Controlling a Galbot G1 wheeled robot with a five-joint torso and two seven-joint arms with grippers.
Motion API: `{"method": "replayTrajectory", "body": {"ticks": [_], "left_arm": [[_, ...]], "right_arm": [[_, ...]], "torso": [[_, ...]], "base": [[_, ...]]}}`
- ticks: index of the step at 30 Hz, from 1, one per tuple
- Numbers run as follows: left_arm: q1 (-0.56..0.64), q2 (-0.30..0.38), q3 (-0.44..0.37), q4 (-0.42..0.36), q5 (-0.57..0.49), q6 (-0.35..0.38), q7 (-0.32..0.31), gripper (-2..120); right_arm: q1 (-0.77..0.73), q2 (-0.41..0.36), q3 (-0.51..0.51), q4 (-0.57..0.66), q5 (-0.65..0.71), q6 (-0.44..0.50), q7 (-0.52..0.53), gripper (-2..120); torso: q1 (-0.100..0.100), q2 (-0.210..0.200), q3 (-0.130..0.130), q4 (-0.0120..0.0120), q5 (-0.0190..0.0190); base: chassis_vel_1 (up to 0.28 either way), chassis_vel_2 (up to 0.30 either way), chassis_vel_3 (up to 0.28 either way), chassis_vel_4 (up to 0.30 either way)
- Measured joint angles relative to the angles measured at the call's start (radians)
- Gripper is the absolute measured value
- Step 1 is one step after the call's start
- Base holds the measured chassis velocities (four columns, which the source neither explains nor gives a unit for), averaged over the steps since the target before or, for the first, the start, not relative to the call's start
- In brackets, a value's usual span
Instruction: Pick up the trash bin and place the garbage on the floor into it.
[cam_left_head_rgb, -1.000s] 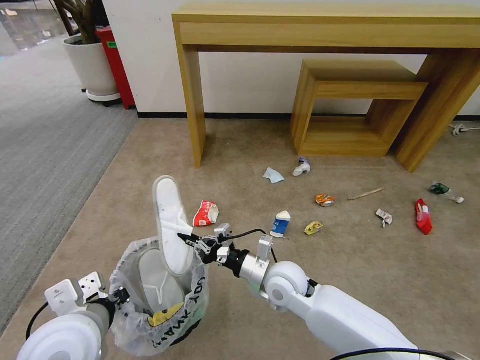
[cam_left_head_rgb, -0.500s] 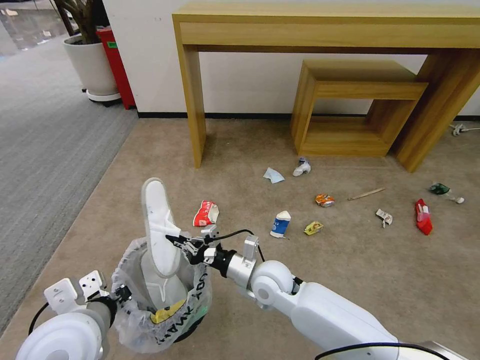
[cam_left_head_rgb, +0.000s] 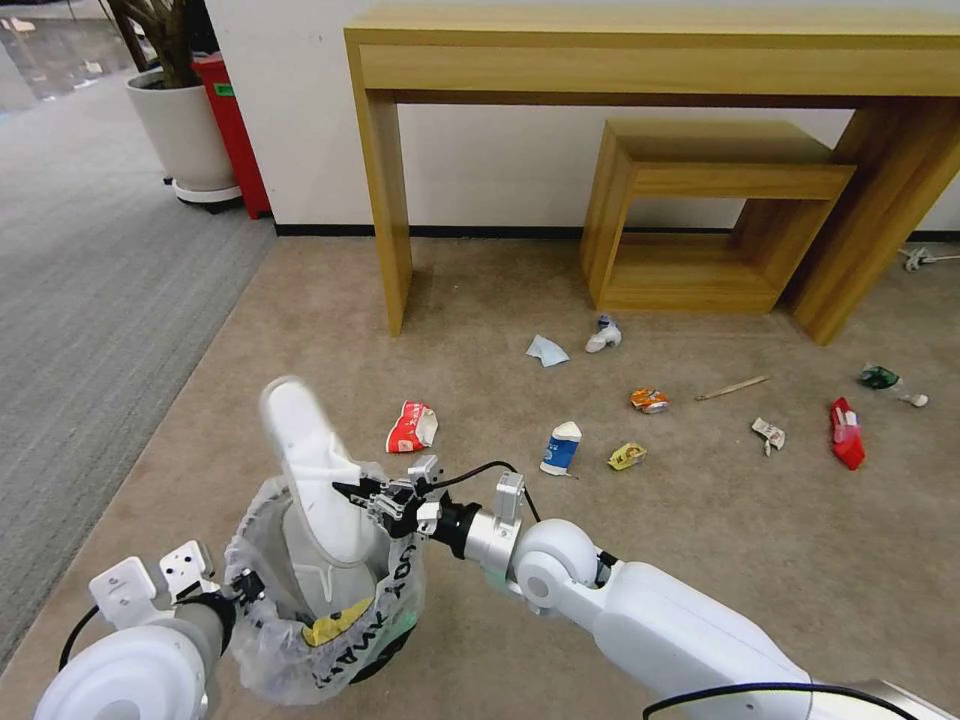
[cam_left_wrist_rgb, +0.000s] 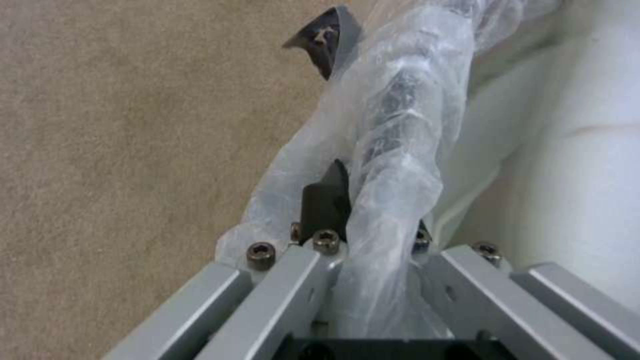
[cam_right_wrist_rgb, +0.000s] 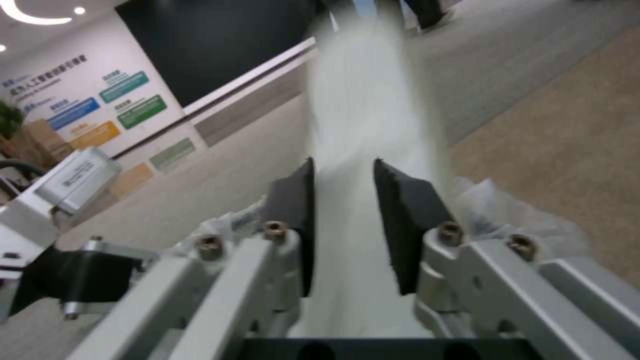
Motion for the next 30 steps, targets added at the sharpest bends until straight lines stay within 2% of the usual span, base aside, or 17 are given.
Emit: {"method": "replayTrajectory", "body": {"ticks": [3,4,6,7,10,11,14,15,18,20,25,30], "left_arm": [[0.001,0.002,0.001,-0.001,0.003,0.001,0.002,1],[0.001,0.002,0.001,-0.001,0.003,0.001,0.002,1],[0.0,0.007,0.001,-0.001,0.003,0.001,0.003,1],[0.0,0.007,0.001,-0.001,0.003,0.001,0.003,1],[-0.002,0.015,0.002,-0.001,0.003,0.003,0.004,1],[-0.002,0.015,0.002,-0.001,0.003,0.003,0.004,1],[-0.012,0.025,0.004,0.009,0.01,0.005,0.013,1],[-0.012,0.025,0.004,0.009,0.01,0.005,0.013,1],[-0.016,0.035,0.003,0.019,0.038,0.008,0.026,1],[-0.017,0.038,0.003,0.02,0.042,0.012,0.03,1],[-0.03,0.05,0.011,0.024,0.048,0.03,0.04,1],[-0.041,0.052,0.02,0.03,0.049,0.034,0.043,1]], "right_arm": [[0.008,-0.003,0.004,0.0,0.007,0.001,0.019,45],[0.008,-0.003,0.004,0.0,0.007,0.001,0.019,45],[0.013,-0.001,0.007,0.0,0.015,0.003,0.031,55],[0.013,-0.001,0.007,0.0,0.015,0.003,0.031,55],[0.022,0.016,0.014,0.0,0.019,0.01,0.063,70],[0.022,0.016,0.014,0.0,0.019,0.01,0.063,70],[0.04,0.051,0.076,-0.009,0.007,0.001,0.194,85],[0.04,0.051,0.076,-0.009,0.007,0.001,0.194,85],[0.057,0.035,0.197,-0.028,-0.006,-0.068,0.348,97],[0.058,0.015,0.227,-0.031,-0.015,-0.08,0.384,99],[0.007,-0.097,0.339,-0.004,-0.078,-0.11,0.439,100],[-0.061,-0.119,0.398,0.015,-0.111,-0.111,0.449,100]], "torso": [[0.0,0.0,0.0,0.0,0.0],[0.0,0.0,0.0,0.0,0.0],[0.0,0.0,0.0,-0.0001,0.0],[0.0,0.0,0.0,-0.0001,0.0],[0.0,0.0,0.0,0.0,0.0],[0.0,0.0,0.0,0.0,0.0],[0.0,0.0,0.0,0.0002,0.0],[0.0,0.0,0.0,0.0002,0.0],[0.0,0.0,0.0,0.0003,0.0002],[0.0,0.0,0.0,0.0002,0.0],[0.0,0.0,0.0,-0.0005,0.0003],[0.0,0.0,0.0,-0.0001,0.0001]], "base": [[0.0,0.0,0.0,0.0],[0.0,0.0,0.0,0.0],[0.0,0.0,0.0,0.0],[0.0,0.0,0.0,0.0],[0.0,0.0,0.0,0.0],[0.0,0.0,0.0,0.0],[0.0,0.0,0.0,0.0],[0.0,0.0,0.0,0.0],[0.0,0.0,0.0,0.0],[0.0,0.0,0.0,0.0],[0.0,0.0,0.0,0.0],[0.0,0.0,0.0,0.0]]}}
